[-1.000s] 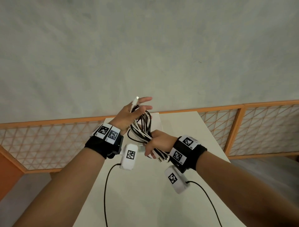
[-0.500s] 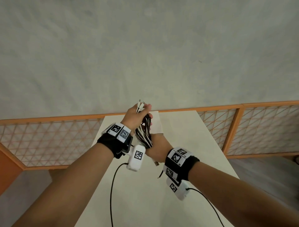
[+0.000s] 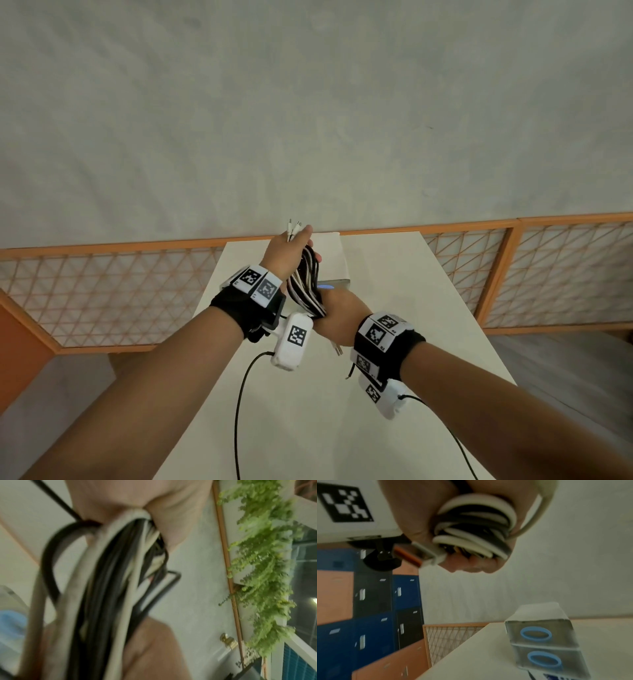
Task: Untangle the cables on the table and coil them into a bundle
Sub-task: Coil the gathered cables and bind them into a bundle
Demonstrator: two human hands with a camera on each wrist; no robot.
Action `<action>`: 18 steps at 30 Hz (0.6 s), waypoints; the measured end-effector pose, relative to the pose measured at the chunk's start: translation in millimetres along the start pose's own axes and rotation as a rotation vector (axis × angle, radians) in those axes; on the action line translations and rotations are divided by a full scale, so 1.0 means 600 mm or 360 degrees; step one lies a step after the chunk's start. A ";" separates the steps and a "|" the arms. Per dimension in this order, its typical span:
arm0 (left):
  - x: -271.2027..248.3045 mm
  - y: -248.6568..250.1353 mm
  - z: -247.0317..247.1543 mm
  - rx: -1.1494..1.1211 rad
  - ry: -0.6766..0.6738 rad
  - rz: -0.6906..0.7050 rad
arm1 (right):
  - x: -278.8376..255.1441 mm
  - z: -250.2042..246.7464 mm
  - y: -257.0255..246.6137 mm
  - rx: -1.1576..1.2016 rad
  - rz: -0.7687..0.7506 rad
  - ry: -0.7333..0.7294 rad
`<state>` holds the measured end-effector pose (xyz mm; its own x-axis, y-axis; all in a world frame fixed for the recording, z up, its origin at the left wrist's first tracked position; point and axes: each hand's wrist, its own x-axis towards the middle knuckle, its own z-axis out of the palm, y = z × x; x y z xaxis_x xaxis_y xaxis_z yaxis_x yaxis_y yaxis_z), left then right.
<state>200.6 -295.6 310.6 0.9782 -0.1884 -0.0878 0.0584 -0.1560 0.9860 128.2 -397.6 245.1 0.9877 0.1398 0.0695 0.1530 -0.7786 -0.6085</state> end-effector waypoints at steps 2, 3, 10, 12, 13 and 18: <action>0.005 -0.001 -0.011 -0.0021 -0.0111 -0.0094 | -0.004 -0.009 0.002 0.0257 0.0112 0.0003; 0.006 -0.003 -0.016 0.0029 -0.0104 -0.0107 | -0.006 -0.012 0.003 0.0379 0.0211 0.0002; -0.043 -0.053 -0.025 -0.0240 0.0127 -0.0141 | 0.016 -0.001 0.039 0.1095 0.0631 0.0267; -0.072 -0.066 -0.003 0.0106 -0.0320 -0.0281 | 0.016 0.001 0.029 0.1114 0.0637 0.0247; -0.079 -0.071 0.009 0.0238 -0.0487 -0.0298 | 0.016 0.004 0.025 0.1002 0.0577 0.0196; -0.039 -0.108 0.035 0.0189 -0.0230 -0.0386 | 0.022 0.048 0.017 0.0429 0.0236 0.0071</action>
<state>169.5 -301.6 245.6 0.8994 -0.2665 -0.3465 0.2550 -0.3240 0.9110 141.7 -386.1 216.8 1.0000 0.0051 -0.0050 -0.0010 -0.5974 -0.8019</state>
